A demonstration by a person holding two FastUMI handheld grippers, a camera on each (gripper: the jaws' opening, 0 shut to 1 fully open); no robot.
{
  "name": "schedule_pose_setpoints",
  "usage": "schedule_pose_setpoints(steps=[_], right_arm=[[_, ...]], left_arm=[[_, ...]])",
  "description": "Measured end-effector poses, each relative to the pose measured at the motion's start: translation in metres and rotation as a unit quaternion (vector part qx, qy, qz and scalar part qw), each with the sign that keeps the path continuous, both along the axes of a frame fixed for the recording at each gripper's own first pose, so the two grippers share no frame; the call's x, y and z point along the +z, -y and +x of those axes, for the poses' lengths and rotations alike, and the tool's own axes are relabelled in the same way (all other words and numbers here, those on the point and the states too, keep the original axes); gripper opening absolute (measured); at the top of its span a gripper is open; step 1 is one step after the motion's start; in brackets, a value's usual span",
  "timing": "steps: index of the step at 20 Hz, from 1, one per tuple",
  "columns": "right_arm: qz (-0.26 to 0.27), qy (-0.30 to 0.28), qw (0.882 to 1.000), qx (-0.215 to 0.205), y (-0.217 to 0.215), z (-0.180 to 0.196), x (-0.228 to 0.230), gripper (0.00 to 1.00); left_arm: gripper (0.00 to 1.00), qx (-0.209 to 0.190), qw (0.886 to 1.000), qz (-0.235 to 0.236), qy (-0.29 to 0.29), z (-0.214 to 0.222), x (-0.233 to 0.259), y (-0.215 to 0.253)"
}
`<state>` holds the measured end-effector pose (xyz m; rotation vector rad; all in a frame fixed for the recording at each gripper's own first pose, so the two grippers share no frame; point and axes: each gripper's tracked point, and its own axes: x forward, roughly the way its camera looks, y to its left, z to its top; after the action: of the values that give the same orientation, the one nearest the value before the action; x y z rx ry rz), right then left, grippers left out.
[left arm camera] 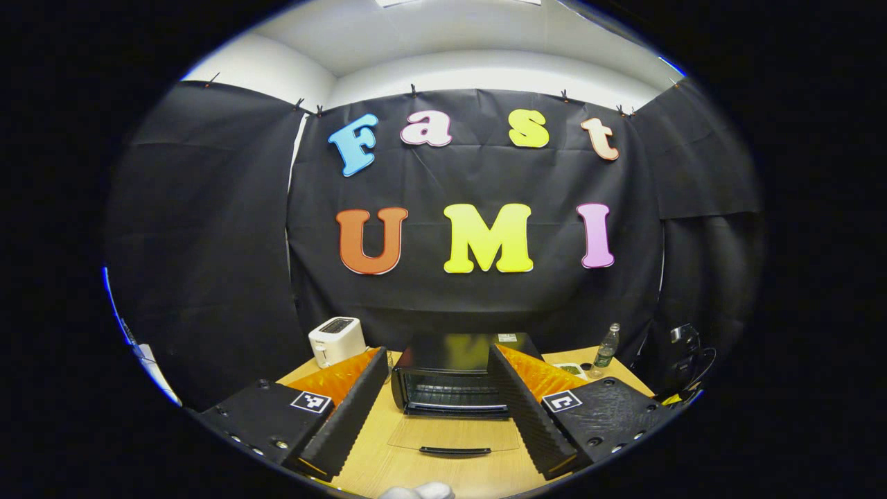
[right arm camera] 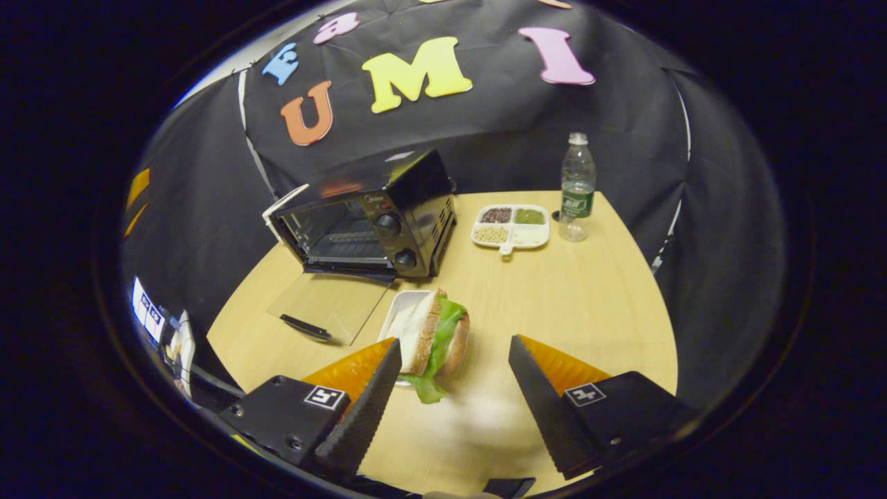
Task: Open the electric oven with the left hand, put the food in, and close the electric oven.
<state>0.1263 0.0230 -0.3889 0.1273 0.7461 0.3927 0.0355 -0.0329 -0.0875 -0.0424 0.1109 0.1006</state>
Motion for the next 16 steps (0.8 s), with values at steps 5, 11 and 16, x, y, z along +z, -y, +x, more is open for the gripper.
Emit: schedule_pose_setpoints(steps=[5, 11, 16], right_arm=[[0.036, -0.062, 0.997, 0.039, -0.025, 0.020, -0.031, 0.99], [0.099, -0.131, 0.985, 0.052, -0.042, 0.031, -0.042, 0.75], [0.124, -0.127, 0.981, 0.072, -0.049, 0.034, -0.035, 0.37]], left_arm=[[0.95, 0.021, 1.000, 0.003, -0.007, 0.004, 0.006, 0.001], [0.95, 0.039, 0.999, 0.003, -0.024, 0.005, 0.002, 0.007], [0.95, 0.059, 0.998, 0.007, -0.030, 0.001, -0.002, 0.010]])
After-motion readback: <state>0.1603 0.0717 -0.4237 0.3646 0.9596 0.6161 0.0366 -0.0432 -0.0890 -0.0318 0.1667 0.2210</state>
